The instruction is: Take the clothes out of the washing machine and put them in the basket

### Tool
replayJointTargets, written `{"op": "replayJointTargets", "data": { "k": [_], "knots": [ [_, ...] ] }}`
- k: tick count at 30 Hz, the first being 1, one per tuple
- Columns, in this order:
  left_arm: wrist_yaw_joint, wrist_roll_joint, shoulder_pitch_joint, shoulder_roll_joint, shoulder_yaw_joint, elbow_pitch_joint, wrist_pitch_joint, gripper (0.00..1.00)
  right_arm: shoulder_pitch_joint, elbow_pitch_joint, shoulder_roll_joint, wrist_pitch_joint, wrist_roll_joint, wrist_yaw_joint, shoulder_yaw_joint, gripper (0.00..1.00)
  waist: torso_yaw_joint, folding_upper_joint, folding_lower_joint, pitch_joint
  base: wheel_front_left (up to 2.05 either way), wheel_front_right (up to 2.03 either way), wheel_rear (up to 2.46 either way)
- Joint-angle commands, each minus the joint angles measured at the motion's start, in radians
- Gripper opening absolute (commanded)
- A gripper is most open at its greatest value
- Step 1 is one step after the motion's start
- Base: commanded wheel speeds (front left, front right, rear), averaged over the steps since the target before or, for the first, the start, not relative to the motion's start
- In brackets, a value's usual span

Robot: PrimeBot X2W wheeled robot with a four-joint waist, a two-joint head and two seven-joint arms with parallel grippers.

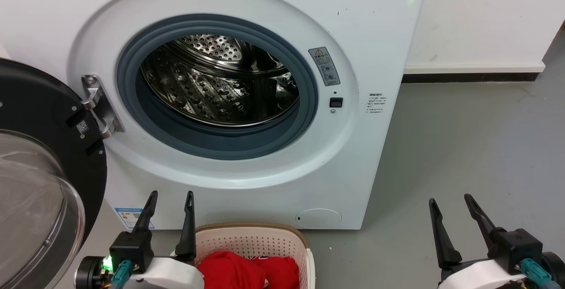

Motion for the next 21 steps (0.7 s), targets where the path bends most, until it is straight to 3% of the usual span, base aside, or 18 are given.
{"op": "replayJointTargets", "data": {
  "k": [1,15,16,21],
  "knots": [
    [0.003,-0.004,0.01,0.005,0.0,-0.003,0.004,1.0,0.011,-0.006,0.001,0.001,0.009,-0.001,0.001,1.0,0.0,0.0,0.0,0.002,0.0,0.0,0.0],
    [0.011,-0.014,0.008,0.019,-0.007,-0.006,0.006,1.0,0.011,0.003,0.001,-0.006,0.014,-0.001,0.005,1.0,-0.003,0.0,0.0,0.008,0.0,0.0,0.0],
    [0.009,-0.011,0.0,0.013,-0.008,-0.001,0.007,0.0,0.003,0.005,0.0,-0.004,0.016,0.0,0.006,0.0,-0.003,0.0,0.0,0.008,0.0,0.0,0.0],
    [0.003,-0.08,-0.016,0.007,0.011,0.033,0.034,0.0,0.003,0.019,-0.001,-0.002,0.095,0.0,0.011,0.0,-0.002,0.0,0.0001,0.01,0.0,0.0,0.0]
  ]
}}
